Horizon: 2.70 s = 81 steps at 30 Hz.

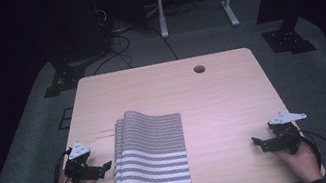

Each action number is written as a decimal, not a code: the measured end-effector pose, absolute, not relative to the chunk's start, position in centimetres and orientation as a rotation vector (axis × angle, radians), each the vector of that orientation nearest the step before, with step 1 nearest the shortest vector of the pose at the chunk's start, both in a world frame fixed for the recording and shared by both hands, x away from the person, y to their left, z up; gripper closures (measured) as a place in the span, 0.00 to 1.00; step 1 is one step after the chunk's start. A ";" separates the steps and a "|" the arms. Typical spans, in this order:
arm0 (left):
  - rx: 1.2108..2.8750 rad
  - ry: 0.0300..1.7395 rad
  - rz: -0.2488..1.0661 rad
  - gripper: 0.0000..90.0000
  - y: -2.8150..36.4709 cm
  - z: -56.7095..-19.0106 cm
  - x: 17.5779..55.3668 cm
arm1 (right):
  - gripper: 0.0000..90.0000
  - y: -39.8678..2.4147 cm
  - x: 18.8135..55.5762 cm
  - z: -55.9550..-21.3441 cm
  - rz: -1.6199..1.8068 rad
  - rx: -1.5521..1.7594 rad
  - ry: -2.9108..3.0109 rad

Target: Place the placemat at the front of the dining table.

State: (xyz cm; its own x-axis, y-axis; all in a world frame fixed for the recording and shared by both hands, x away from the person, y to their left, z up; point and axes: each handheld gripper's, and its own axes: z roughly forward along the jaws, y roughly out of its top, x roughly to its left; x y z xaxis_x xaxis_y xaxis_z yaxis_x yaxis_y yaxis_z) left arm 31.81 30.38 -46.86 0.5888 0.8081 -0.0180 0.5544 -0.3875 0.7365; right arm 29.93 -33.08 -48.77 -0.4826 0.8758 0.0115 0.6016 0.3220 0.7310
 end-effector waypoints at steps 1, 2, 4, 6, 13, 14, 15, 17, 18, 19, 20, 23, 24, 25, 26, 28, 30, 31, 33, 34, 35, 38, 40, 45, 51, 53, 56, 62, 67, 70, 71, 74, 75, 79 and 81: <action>2.091 1.078 0.445 0.00 30.4 -46.7 31.8 | 0.12 -33.1 29.9 -48.8 0.968 1.311 2.206; 2.080 1.080 0.438 0.00 30.3 -46.5 31.7 | 0.12 -33.1 29.9 -48.8 0.968 1.311 2.206; 2.068 1.071 0.427 0.00 30.3 -46.1 31.5 | 0.12 -33.1 29.9 -48.8 0.968 1.311 2.206; 2.055 1.065 0.420 0.00 30.2 -45.8 31.4 | 0.12 -33.1 29.9 -48.8 0.968 1.311 2.206; 2.020 1.025 0.392 0.00 29.6 -44.5 30.8 | 0.12 -33.1 29.9 -48.8 0.968 1.311 2.206; 2.017 1.018 0.386 0.00 29.5 -44.3 30.7 | 0.12 -33.1 29.9 -48.8 0.968 1.311 2.206; 2.012 1.010 0.380 0.00 29.3 -44.2 30.6 | 0.12 -33.1 29.9 -48.8 0.968 1.311 2.206; 2.014 0.993 0.370 0.00 28.9 -43.8 30.4 | 0.12 -33.1 29.9 -48.8 0.968 1.311 2.206; 2.015 0.987 0.365 0.00 28.8 -43.7 30.3 | 0.12 -33.1 29.9 -48.8 0.968 1.311 2.206; 2.018 0.975 0.360 0.00 28.5 -43.6 30.2 | 0.12 -33.1 29.9 -48.8 0.968 1.310 2.207; 2.019 0.971 0.357 0.00 28.4 -43.5 30.1 | 0.12 -33.1 29.9 -48.8 0.968 1.310 2.207; 2.035 0.943 0.344 0.00 27.7 -43.1 29.8 | 0.12 -33.1 29.9 -48.8 0.969 1.310 2.208; 2.033 0.936 0.345 0.00 27.4 -43.1 29.8 | 0.12 -33.1 29.9 -48.8 0.969 1.309 2.208; 2.039 0.928 0.343 0.00 27.1 -43.0 29.7 | 0.12 -33.1 29.9 -48.8 0.969 1.310 2.208; 2.045 0.916 0.336 0.00 26.7 -42.9 29.6 | 0.12 -33.1 29.9 -48.8 0.969 1.309 2.208; 2.055 0.904 0.331 0.00 26.4 -42.8 29.5 | 0.12 -33.1 29.9 -48.8 0.969 1.308 2.209; 2.065 0.891 0.319 0.00 25.8 -42.8 29.4 | 0.12 -33.1 29.9 -48.8 0.969 1.308 2.209; 2.072 0.884 0.315 0.00 25.6 -42.9 29.4 | 0.12 -33.1 29.9 -48.8 0.969 1.309 2.209; 2.085 0.869 0.314 0.00 25.1 -43.0 29.3 | 0.12 -33.1 29.9 -48.8 0.969 1.309 2.209; 2.088 0.868 0.310 0.00 24.9 -43.0 29.3 | 0.12 -33.1 29.9 -48.8 0.969 1.309 2.209; 2.093 0.862 0.306 0.00 24.7 -43.1 29.3 | 0.12 -33.1 29.9 -48.8 0.969 1.309 2.209; 2.111 0.846 0.287 0.00 24.1 -43.4 29.3 | 0.12 -33.1 29.9 -48.8 0.969 1.309 2.209; 2.129 0.835 0.274 0.00 23.6 -43.6 29.3 | 0.12 -33.1 29.9 -48.8 0.969 1.309 2.209; 2.157 0.816 0.250 0.00 22.7 -44.0 29.2 | 0.12 -33.1 29.9 -48.8 0.969 1.309 2.209; 2.194 0.808 0.238 0.00 22.0 -44.5 29.1 | 0.12 -33.1 29.9 -48.8 0.969 1.309 2.209; 2.198 0.812 0.238 0.00 22.0 -44.6 29.1 | 0.12 -33.1 29.9 -48.8 0.968 1.309 2.209; 2.209 0.825 0.242 0.04 22.0 -44.7 29.1 | 0.12 -33.1 29.9 -48.8 0.969 1.309 2.209; 2.244 0.847 0.248 0.06 21.9 -45.2 29.2 | 0.12 -33.1 29.9 -48.8 0.968 1.309 2.209; 2.255 0.871 0.241 0.15 21.8 -45.5 29.3 | 0.12 -33.1 29.9 -48.8 0.968 1.308 2.209; 2.266 0.881 0.247 0.20 21.8 -45.5 29.4 | 0.12 -33.1 29.9 -48.8 0.968 1.308 2.209; 2.265 0.883 0.230 0.22 21.8 -45.5 29.4 | 0.12 -33.1 29.9 -48.8 0.969 1.309 2.209; 2.265 0.891 0.195 0.37 21.8 -45.6 29.5 | 0.12 -33.1 29.9 -48.8 0.968 1.308 2.209; 2.265 0.904 0.207 0.40 21.8 -45.4 29.5 | 0.12 -33.1 29.9 -48.8 0.968 1.309 2.209; 2.249 0.925 0.160 0.55 22.1 -45.2 29.6 | 0.12 -33.1 29.9 -48.8 0.969 1.308 2.209; 2.238 0.944 0.127 0.63 22.2 -45.1 29.7 | 0.12 -33.1 29.9 -48.8 0.969 1.309 2.209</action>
